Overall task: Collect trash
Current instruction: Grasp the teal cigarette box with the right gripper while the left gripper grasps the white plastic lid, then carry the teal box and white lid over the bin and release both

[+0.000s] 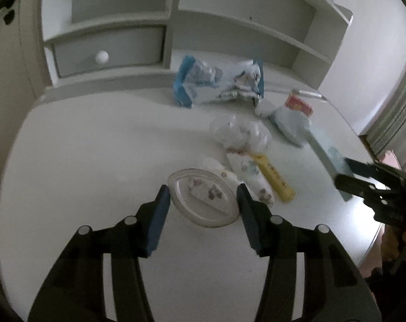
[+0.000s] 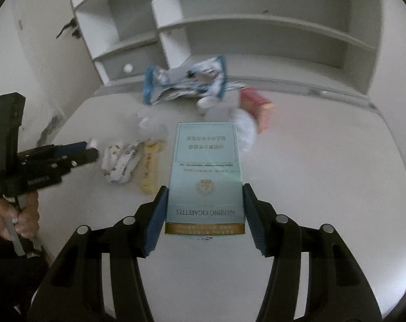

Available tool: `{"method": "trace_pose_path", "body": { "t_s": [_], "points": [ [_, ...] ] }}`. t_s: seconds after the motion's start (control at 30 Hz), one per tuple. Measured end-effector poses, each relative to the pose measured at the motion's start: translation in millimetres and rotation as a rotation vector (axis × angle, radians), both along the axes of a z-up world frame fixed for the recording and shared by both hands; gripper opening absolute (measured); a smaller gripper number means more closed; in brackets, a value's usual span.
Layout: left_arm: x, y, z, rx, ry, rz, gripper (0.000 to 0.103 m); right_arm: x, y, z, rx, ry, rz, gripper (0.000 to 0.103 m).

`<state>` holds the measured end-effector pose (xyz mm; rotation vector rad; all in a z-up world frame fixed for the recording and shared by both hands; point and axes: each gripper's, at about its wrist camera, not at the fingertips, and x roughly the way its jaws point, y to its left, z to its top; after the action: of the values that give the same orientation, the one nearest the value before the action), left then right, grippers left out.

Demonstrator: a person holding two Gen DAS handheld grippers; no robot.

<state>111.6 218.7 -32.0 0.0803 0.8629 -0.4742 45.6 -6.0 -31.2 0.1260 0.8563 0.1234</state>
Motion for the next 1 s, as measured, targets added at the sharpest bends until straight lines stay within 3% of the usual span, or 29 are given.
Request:
{"method": "trace_pose_path", "body": {
  "t_s": [0.2,0.4,0.6,0.7,0.87,1.0],
  "points": [
    [-25,-55,26,0.035,-0.079,-0.094,0.051,-55,-69,11,0.041,-0.045,-0.172,0.054],
    [-64,-177,32,0.017,-0.115,-0.33,0.051,-139,-164,5,0.098,-0.071,-0.448,0.054],
    [-144,-320,24,-0.041,-0.121,-0.642,0.051,-258,-256,-17,0.133,-0.088,-0.796,0.054],
    [-194,-392,4,-0.067,-0.077,-0.811,0.051,-328,-297,-41,0.145,-0.071,-0.985,0.054],
    [-261,-473,-43,-0.095,0.005,-0.993,0.051,-410,-346,-88,0.193,0.006,-1.21,0.054],
    [-306,-521,-95,-0.053,0.09,-1.094,0.051,-454,-374,-134,0.276,0.104,-1.332,0.054]
  ]
}}
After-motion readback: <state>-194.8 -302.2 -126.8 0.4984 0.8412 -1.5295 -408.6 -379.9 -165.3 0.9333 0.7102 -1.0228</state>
